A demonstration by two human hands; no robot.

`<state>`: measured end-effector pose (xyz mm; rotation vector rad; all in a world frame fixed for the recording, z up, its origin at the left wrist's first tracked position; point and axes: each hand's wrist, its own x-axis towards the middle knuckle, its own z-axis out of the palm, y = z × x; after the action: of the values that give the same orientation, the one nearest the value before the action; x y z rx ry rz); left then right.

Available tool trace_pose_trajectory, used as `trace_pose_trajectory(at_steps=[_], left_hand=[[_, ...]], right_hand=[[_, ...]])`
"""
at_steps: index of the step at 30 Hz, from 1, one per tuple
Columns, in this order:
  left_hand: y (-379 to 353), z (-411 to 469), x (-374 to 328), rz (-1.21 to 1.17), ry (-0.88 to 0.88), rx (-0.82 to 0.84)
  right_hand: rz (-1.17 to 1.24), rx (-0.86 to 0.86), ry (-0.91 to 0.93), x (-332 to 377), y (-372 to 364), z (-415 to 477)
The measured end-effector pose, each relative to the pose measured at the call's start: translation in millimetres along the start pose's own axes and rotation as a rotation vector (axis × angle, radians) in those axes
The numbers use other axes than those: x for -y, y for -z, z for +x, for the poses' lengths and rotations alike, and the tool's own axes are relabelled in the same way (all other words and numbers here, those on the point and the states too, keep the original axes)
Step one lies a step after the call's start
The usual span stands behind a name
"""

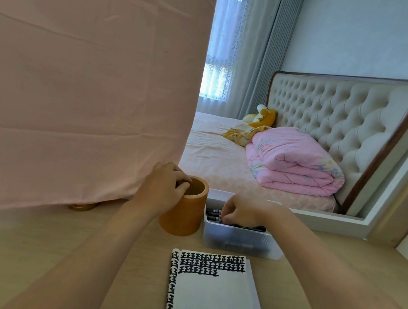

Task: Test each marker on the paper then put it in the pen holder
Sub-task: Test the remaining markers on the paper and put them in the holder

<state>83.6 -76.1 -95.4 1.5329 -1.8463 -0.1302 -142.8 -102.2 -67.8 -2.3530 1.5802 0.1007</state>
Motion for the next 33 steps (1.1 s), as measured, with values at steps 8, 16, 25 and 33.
trace_pose_trajectory(at_steps=[8,16,25,33], left_hand=[[0.5,-11.7,-1.9,-0.088,0.019,0.106],[-1.0,-15.2,-6.4,0.009,0.014,0.071],[12.8,-48.7,-57.4,-0.059,-0.304,-0.092],[6.2,-91.0,-77.7,-0.166,-0.249,0.025]], right_hand=[[-0.012,0.011,0.053,-7.2,-4.0,-1.6],[0.005,-0.143,0.061,-1.5,-0.7,-9.4],[0.144,-0.372,0.222,10.1,1.1,-73.4],[0.369,-0.465,0.187,2.5,-26.5,-122.9]])
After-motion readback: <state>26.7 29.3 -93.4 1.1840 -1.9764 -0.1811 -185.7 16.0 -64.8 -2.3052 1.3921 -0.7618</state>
